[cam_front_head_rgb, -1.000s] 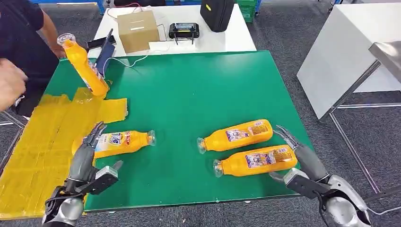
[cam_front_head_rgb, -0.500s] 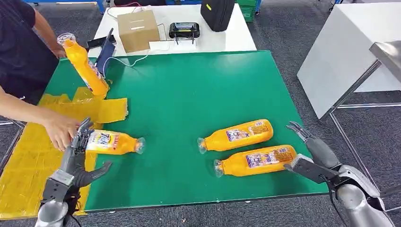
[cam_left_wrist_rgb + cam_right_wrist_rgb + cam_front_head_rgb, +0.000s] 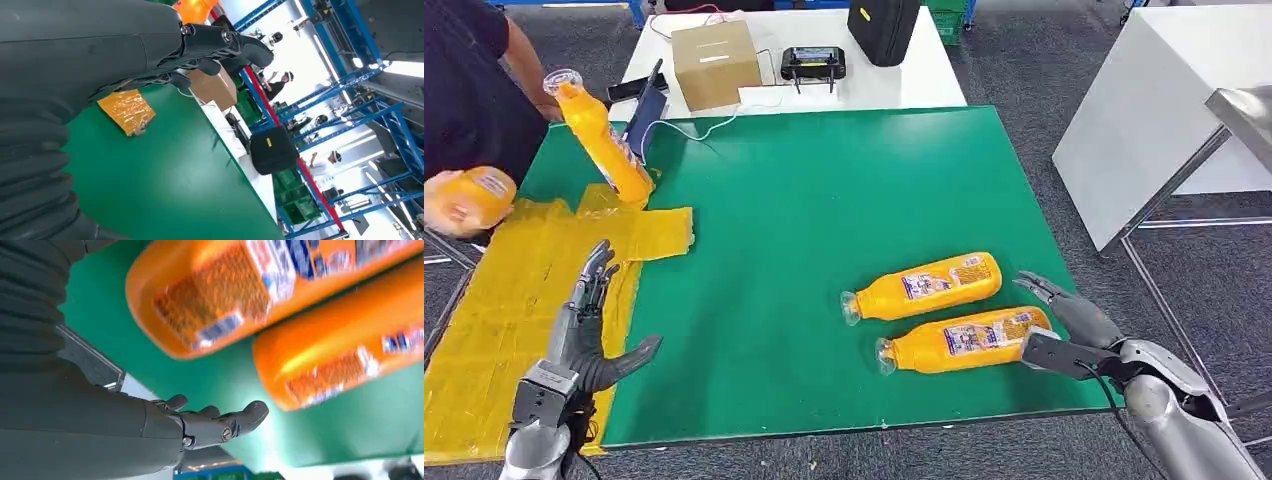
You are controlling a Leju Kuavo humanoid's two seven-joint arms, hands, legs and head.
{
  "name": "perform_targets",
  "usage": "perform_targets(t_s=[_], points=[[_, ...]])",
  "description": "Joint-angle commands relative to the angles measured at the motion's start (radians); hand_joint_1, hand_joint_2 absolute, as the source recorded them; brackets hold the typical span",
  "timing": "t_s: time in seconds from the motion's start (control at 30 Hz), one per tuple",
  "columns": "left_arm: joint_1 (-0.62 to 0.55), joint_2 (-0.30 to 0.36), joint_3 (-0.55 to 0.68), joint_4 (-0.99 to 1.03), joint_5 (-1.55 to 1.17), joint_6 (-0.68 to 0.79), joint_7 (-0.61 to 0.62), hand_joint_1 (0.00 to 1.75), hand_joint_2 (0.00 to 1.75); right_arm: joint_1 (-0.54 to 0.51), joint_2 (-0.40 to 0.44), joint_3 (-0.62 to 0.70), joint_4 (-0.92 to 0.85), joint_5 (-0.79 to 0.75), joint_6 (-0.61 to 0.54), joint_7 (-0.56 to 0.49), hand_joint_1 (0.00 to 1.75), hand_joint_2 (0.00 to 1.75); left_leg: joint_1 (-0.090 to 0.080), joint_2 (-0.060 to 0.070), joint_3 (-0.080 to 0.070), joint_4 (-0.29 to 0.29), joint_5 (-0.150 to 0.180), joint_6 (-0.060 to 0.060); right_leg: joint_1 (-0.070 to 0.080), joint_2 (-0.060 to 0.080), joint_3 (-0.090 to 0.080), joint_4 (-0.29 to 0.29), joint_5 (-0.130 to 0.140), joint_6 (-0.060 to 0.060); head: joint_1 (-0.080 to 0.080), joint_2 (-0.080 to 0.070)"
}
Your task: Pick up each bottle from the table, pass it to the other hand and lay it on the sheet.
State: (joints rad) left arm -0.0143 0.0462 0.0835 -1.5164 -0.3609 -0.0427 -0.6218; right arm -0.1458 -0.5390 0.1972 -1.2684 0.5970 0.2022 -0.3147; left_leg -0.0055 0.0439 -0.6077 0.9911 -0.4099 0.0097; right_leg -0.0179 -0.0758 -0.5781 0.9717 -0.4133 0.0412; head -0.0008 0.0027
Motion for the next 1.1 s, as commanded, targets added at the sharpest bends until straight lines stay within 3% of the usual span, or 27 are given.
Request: perform_targets(t_s=[0.03, 0.23, 0.37, 0.4, 0.47, 0.53, 1.0, 1.1], points=[[-0.036, -0.024, -0.031, 0.062, 0.000, 0.002, 0.000, 0.00, 1.75, -0.020, 0.023, 0.101, 0.085, 0.006, -0.009, 0.002, 0.00, 1.75, 0.001, -0.003, 0.003, -0.001, -0.001, -0.001, 0.001, 0.004, 0.004, -0.002, -0.001, -0.001, 0.000, 0.000], [-0.062, -0.018, -0.037, 0.088, 0.006, 0.004, -0.001, 0.00, 1.75, -0.101, 0.055, 0.219, 0.161, 0.026, -0.022, -0.005, 0.00, 1.75, 0.002, -0.001, 0.003, 0.000, -0.001, -0.001, 0.001, 0.007, 0.003, -0.002, 0.000, -0.002, 0.000, 0.000], [-0.025, -0.025, -0.027, 0.058, 0.011, 0.004, -0.002, 0.00, 1.75, -0.072, 0.066, 0.260, 0.146, 0.069, -0.063, 0.013, 0.00, 1.75, 0.003, -0.001, 0.005, -0.001, -0.002, -0.002, 0.002, 0.010, 0.005, -0.003, 0.000, -0.003, 0.000, 0.000], [-0.012, -0.030, -0.027, 0.048, 0.012, 0.004, -0.004, 0.00, 1.75, -0.055, 0.070, 0.265, 0.141, 0.081, -0.079, 0.017, 0.00, 1.75, 0.002, -0.001, 0.003, -0.001, -0.001, -0.001, 0.001, 0.005, 0.003, -0.002, 0.000, -0.001, 0.000, 0.000], [0.009, -0.038, -0.029, 0.042, 0.010, 0.003, -0.010, 0.00, 1.75, -0.030, 0.083, 0.274, 0.138, 0.107, -0.115, 0.026, 0.00, 1.75, 0.004, -0.003, 0.008, -0.002, -0.004, -0.002, 0.003, 0.011, 0.009, -0.004, -0.002, -0.003, 0.000, 0.000], [0.022, -0.049, -0.024, 0.040, 0.008, 0.006, -0.012, 0.00, 1.75, -0.026, 0.113, 0.283, 0.154, 0.147, -0.158, 0.038, 0.00, 1.75, 0.003, -0.003, 0.007, -0.002, -0.003, -0.001, 0.002, 0.007, 0.008, -0.004, -0.002, -0.002, 0.000, 0.000], [0.022, -0.053, -0.019, 0.042, 0.006, 0.005, -0.014, 0.00, 1.75, -0.041, 0.127, 0.290, 0.170, 0.178, -0.181, 0.048, 0.00, 1.75, 0.002, 0.000, 0.004, -0.002, -0.002, -0.001, 0.002, 0.006, 0.004, -0.003, -0.001, -0.001, 0.000, 0.000], [0.033, -0.065, -0.002, 0.027, 0.007, -0.010, -0.015, 0.00, 1.75, -0.079, 0.200, 0.320, 0.249, 0.276, -0.229, 0.086, 0.00, 1.75, 0.003, 0.000, 0.004, -0.001, -0.002, -0.001, 0.002, 0.006, 0.004, -0.002, -0.001, -0.002, 0.000, 0.000]])
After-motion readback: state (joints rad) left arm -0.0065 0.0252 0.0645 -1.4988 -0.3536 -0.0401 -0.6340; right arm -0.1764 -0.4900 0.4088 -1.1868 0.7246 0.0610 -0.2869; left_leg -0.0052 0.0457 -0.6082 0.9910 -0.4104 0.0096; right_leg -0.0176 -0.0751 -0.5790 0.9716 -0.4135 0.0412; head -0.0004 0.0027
